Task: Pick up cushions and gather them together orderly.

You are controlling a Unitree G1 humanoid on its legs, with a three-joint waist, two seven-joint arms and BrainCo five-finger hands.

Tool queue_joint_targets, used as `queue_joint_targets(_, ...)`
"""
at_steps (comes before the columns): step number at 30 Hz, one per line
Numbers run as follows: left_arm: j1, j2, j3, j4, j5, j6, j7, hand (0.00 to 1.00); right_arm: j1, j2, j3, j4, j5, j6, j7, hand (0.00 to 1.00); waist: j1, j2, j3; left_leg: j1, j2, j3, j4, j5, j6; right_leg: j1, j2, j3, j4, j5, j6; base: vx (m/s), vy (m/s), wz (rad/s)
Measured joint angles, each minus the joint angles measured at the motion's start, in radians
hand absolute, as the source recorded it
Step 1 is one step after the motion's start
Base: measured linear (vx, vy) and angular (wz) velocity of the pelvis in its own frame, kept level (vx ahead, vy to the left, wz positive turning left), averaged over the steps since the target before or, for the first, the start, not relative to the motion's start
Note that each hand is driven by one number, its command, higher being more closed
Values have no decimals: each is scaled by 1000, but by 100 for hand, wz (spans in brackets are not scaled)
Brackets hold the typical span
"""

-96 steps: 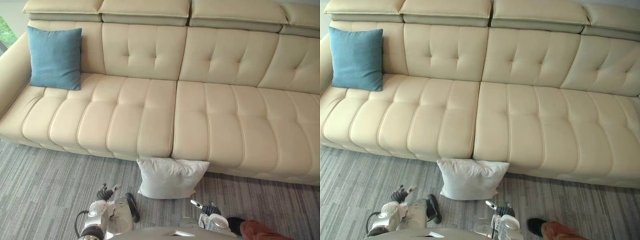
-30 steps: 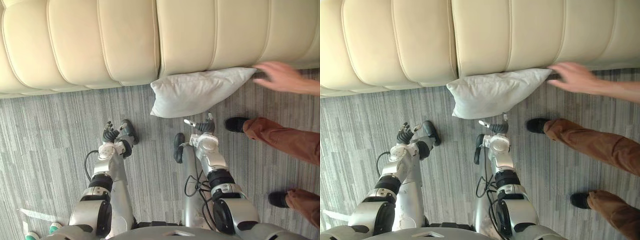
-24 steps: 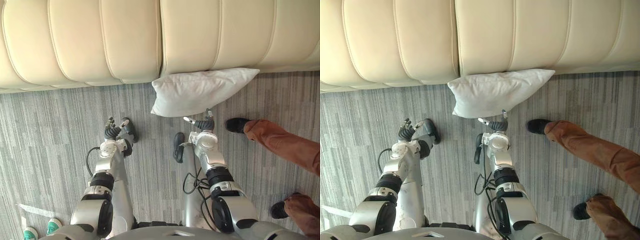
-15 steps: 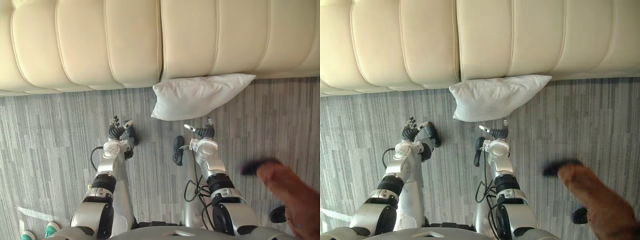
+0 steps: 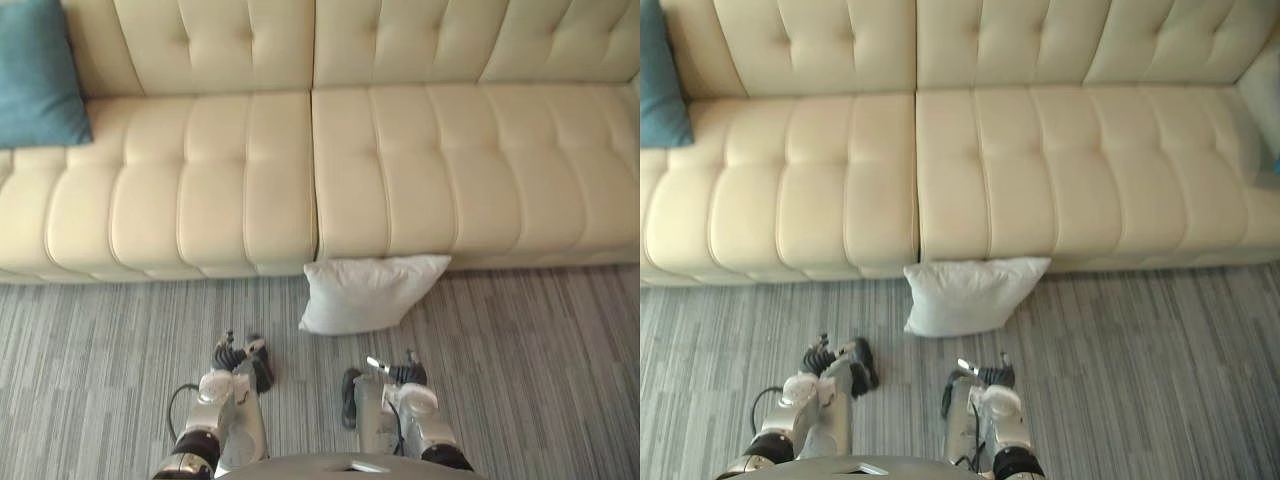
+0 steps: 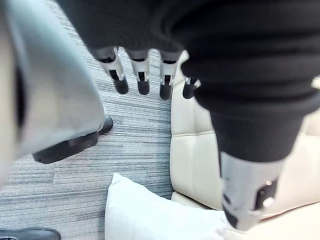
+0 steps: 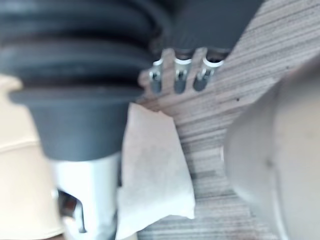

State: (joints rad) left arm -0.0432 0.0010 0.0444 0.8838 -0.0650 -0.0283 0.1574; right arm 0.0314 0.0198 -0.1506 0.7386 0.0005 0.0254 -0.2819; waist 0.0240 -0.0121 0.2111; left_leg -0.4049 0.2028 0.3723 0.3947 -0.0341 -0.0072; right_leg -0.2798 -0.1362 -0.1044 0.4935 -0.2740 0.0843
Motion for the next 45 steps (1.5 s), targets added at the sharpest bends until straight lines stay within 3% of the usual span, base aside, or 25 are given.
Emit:
queue_joint_targets(6,28,1,12,72,70,7,-24,0,22,6,-62,92,-20,0,39,0,-7,-18,-84,139,-68,-12,-187,80,-2,143,-22,-49,-148,46,14,75,1,19)
queue_joint_targets(11,40,14,15,110,107,8,-39,0,1,1,-107,175,-47,1,62,0,-12,-20,-101,269,-112,-23,-374,171,-9,254,-16,-71,-267,90,17,51,-11,11)
queue_joint_targets(16,38,31,2,153,108,6,-42,0,-15,-23,-107,231,-47,6,66,0,-23,-20,-112,334,-138,-65,-466,205,-24,290,0,-34,-335,128,21,31,23,-18)
queue_joint_targets(20,34,54,-4,185,108,7,-56,0,-29,-28,-106,264,-47,16,86,0,-24,-24,-110,357,-141,-35,-475,205,-27,278,2,68,-388,181,23,0,67,-65)
queue_joint_targets(24,29,73,25,204,108,7,-57,0,-58,-24,-57,264,-48,20,88,0,-24,-39,-91,356,-129,56,-468,154,-40,205,9,148,-400,245,14,-96,68,-94)
queue_joint_targets(25,27,78,25,203,108,7,-57,0,-62,-25,-48,262,-48,19,89,0,-26,-43,-83,352,-121,67,-448,140,-47,204,9,136,-396,247,-7,-117,13,-61)
queue_joint_targets(26,27,83,33,201,107,7,-57,0,-65,-29,-37,260,-49,19,90,0,-28,-42,-67,339,-98,73,-397,111,-52,205,7,85,-384,221,-104,-90,-11,-33)
queue_joint_targets(27,28,82,40,194,106,8,-57,0,-62,-33,-36,259,-49,19,89,0,-26,-37,-60,334,-79,72,-358,92,-57,201,0,29,-350,171,-173,-104,-11,-28)
queue_joint_targets(28,28,83,41,193,106,8,-57,0,-59,-34,-35,260,-49,19,89,0,-25,-32,-57,334,-72,70,-347,85,-58,200,-1,20,-338,150,-174,-70,2,-14)
queue_joint_targets(30,30,95,48,189,106,8,-58,0,-38,-40,-12,263,-51,17,89,0,-24,-51,-67,310,-81,20,-291,55,-75,191,-18,3,-335,119,-188,-66,11,-32)
queue_joint_targets(31,35,94,57,191,106,7,-58,0,-50,-51,-8,266,-61,17,90,0,-14,-12,-70,274,-46,19,-274,41,-62,173,-22,-48,-299,113,-161,-73,-2,-52)
queue_joint_targets(32,39,96,60,191,105,7,-57,0,-59,-56,-7,267,-71,17,91,0,-14,-4,-71,265,-32,28,-265,39,-58,150,-37,-73,-241,107,-143,-86,-27,-51)
queue_joint_targets(33,45,105,63,188,104,8,-55,0,-68,-66,-4,271,-78,17,93,0,-20,-2,-73,254,-8,41,-236,40,-51,118,-74,-135,-79,82,-104,-28,-31,-28)
queue_joint_targets(35,61,135,61,188,95,9,-52,0,-72,-71,15,303,-87,18,94,0,-16,-11,-80,230,14,50,-179,30,-61,154,-99,-161,-45,65,-57,-15,-91,-29)
queue_joint_targets(36,74,159,61,187,87,9,-46,0,-73,-63,40,307,-87,20,97,0,0,-36,-97,199,30,70,-125,10,-74,192,-98,-150,-131,84,10,-15,-212,-58)
queue_joint_targets(37,82,168,62,192,85,10,-38,0,-76,-63,60,308,-87,20,98,0,13,-45,-102,170,54,86,-74,2,-75,214,-85,-150,-217,96,52,-46,-283,-73)
queue_joint_targets(38,76,156,59,202,81,14,-32,0,-94,-81,63,306,-87,18,97,0,15,-9,-88,156,100,67,-40,-1,-76,222,-44,-154,-243,131,54,-70,-220,-67)
queue_joint_targets(40,80,123,37,211,63,15,-28,0,-94,-115,66,300,-87,17,95,0,12,50,-69,166,140,50,-56,33,-77,229,14,-139,-274,141,33,-77,-198,-36)
queue_joint_targets(43,94,112,-8,212,58,16,-31,0,-68,-141,47,297,-79,17,92,0,6,72,-65,220,127,26,-120,63,-79,221,37,-113,-244,127,13,-4,-153,-32)
queue_joint_targets(45,94,113,-18,220,59,17,-33,0,-48,-161,24,297,-76,15,85,0,5,69,-63,233,69,-46,-116,30,-89,214,29,-83,-240,127,11,30,-84,-44)
